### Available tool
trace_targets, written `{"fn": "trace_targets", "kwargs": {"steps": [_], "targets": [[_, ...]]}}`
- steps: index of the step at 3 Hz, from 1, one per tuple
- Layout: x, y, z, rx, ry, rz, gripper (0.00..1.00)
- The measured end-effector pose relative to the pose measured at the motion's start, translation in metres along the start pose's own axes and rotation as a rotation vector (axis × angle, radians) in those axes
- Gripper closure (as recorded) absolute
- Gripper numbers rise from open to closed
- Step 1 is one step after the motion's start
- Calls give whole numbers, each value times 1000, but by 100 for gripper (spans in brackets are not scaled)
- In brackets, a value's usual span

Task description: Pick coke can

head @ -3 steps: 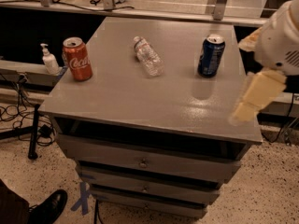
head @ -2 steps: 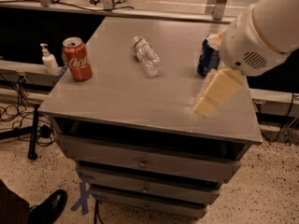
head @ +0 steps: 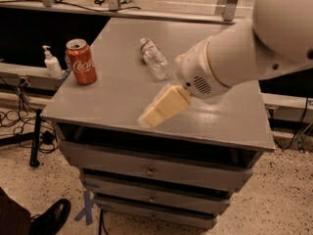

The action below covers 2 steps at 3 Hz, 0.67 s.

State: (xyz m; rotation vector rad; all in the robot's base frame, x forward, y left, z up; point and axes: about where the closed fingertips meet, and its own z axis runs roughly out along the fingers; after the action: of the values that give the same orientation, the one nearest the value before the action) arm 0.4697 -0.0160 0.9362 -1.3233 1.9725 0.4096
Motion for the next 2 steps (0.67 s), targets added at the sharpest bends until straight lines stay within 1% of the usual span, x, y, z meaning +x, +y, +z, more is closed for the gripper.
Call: {"fn": "trace_targets", "kwargs": {"steps": [1,2], "targets": [[-11,-4,1,27,-37,6,0],[-11,-4,1,27,-37,6,0]]}}
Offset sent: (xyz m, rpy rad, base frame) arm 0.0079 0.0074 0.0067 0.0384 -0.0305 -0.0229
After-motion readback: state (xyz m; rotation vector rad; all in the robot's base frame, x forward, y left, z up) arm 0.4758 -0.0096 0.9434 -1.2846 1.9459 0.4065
